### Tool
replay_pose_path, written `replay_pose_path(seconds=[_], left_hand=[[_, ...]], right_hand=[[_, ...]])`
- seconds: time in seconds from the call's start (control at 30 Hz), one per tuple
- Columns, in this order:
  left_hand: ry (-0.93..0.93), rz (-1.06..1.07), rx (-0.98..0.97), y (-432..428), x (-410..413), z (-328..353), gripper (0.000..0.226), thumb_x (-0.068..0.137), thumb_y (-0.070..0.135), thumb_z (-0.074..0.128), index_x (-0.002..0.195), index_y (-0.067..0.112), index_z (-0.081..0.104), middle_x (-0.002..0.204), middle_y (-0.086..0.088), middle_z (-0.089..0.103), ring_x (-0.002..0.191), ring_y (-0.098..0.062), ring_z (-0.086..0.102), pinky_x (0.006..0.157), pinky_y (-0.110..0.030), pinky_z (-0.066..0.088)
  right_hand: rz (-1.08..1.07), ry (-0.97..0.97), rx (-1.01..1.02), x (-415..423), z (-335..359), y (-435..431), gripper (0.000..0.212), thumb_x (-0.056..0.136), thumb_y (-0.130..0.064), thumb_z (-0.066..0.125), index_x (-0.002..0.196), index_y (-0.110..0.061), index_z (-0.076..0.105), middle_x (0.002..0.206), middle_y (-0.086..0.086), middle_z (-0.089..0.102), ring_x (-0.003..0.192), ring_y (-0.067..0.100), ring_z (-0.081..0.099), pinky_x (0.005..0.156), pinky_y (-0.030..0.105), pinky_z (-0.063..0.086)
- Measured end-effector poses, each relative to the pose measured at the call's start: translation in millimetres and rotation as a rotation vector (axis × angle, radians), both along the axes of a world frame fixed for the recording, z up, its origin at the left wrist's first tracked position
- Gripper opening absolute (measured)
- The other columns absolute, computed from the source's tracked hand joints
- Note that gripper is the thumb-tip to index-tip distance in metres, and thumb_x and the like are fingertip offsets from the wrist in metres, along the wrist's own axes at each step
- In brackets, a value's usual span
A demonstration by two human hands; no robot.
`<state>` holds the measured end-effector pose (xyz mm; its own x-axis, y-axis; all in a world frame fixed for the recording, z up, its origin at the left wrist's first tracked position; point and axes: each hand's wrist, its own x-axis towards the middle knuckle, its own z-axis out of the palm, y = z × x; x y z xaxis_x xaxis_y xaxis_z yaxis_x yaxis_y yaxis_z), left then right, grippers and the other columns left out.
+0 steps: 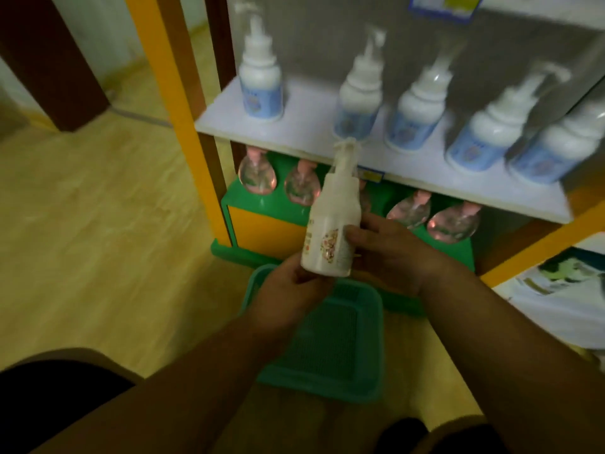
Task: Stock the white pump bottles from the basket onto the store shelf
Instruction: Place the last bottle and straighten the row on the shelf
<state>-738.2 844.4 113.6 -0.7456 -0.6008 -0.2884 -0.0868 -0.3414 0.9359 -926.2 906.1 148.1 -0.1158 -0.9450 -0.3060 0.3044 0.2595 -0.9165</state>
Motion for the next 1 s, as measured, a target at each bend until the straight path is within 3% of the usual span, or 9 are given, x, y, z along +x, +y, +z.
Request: replay_pose_path(seconds=[0.13, 0.27, 0.4, 0.47, 0.57, 0.67, 0.8, 0.9, 1.0], left_hand=[[0.181, -0.066, -0.117, 5, 16, 55, 0.056, 0.089, 0.0, 0.063, 0.137, 0.027, 0.053, 0.125, 0.002, 0.07, 0.116, -0.015, 0.066, 0.09, -0.031, 0.055], [0.307, 0.052, -0.147, 6, 12, 100, 0.079, 0.075, 0.003, 0.069, 0.142, 0.035, 0.039, 0.126, 0.019, 0.066, 0.119, -0.003, 0.062, 0.089, -0.022, 0.055], [0.247, -0.004, -0.255, 9, -7, 139, 0.051, 0.087, 0.02, 0.066, 0.136, 0.028, 0.054, 0.127, 0.004, 0.067, 0.116, -0.014, 0.065, 0.096, -0.041, 0.055], [0.208, -0.03, -0.338, 15, -14, 156, 0.031, 0.091, 0.029, 0.066, 0.119, 0.04, 0.059, 0.113, 0.013, 0.071, 0.105, -0.004, 0.068, 0.089, -0.029, 0.058], [0.21, -0.034, -0.452, 33, -24, 176, 0.035, 0.084, 0.036, 0.069, 0.116, 0.042, 0.058, 0.107, 0.022, 0.072, 0.1, 0.006, 0.067, 0.08, -0.014, 0.056], [0.23, 0.075, -0.446, 48, -42, 195, 0.044, 0.081, 0.031, 0.074, 0.121, 0.034, 0.057, 0.108, 0.017, 0.069, 0.093, 0.012, 0.066, 0.067, -0.006, 0.053], [0.269, 0.204, -0.516, 61, -73, 216, 0.059, 0.078, 0.033, 0.08, 0.131, 0.03, 0.054, 0.115, 0.014, 0.067, 0.096, 0.009, 0.066, 0.068, -0.008, 0.054], [0.295, 0.192, -0.61, 66, -101, 229, 0.063, 0.079, 0.033, 0.08, 0.135, 0.033, 0.05, 0.124, 0.017, 0.063, 0.11, 0.0, 0.064, 0.089, -0.022, 0.056], [0.287, 0.084, -0.735, 64, -133, 244, 0.063, 0.083, 0.032, 0.075, 0.14, 0.028, 0.047, 0.134, 0.01, 0.059, 0.121, -0.004, 0.058, 0.101, -0.031, 0.052]], right_hand=[[-0.108, 0.082, -0.127, 16, 53, 13, 0.085, 0.054, -0.046, 0.093, 0.128, -0.018, 0.061, 0.118, 0.009, 0.073, 0.109, 0.028, 0.071, 0.081, 0.038, 0.059], [-0.218, 0.169, -0.224, 22, 97, 24, 0.085, 0.049, -0.053, 0.092, 0.122, -0.02, 0.063, 0.114, 0.003, 0.075, 0.106, 0.023, 0.073, 0.08, 0.033, 0.059], [-0.278, 0.113, -0.29, 21, 126, 39, 0.077, 0.07, -0.037, 0.087, 0.136, -0.012, 0.055, 0.133, 0.019, 0.064, 0.121, 0.038, 0.063, 0.097, 0.053, 0.054], [-0.319, 0.068, -0.331, 19, 138, 46, 0.07, 0.077, -0.031, 0.08, 0.138, -0.011, 0.053, 0.135, 0.021, 0.062, 0.123, 0.04, 0.061, 0.098, 0.055, 0.052], [-0.373, 0.065, -0.335, 13, 154, 57, 0.059, 0.085, -0.041, 0.07, 0.137, -0.019, 0.056, 0.133, 0.016, 0.065, 0.122, 0.038, 0.062, 0.094, 0.053, 0.054], [-0.477, 0.263, -0.236, 6, 169, 63, 0.022, 0.098, -0.045, 0.051, 0.109, -0.041, 0.07, 0.111, -0.002, 0.076, 0.108, 0.027, 0.069, 0.087, 0.047, 0.056], [-0.604, 0.369, -0.27, 1, 191, 69, 0.041, 0.081, -0.057, 0.068, 0.114, -0.033, 0.065, 0.117, 0.0, 0.073, 0.112, 0.024, 0.068, 0.097, 0.051, 0.054], [-0.691, 0.482, -0.355, -8, 216, 78, 0.064, 0.066, -0.051, 0.076, 0.123, -0.03, 0.058, 0.115, -0.002, 0.073, 0.102, 0.014, 0.073, 0.088, 0.037, 0.06], [-0.746, 0.582, -0.342, -37, 239, 96, 0.065, 0.067, -0.05, 0.073, 0.126, -0.028, 0.056, 0.115, -0.006, 0.073, 0.096, 0.006, 0.074, 0.079, 0.029, 0.061]])
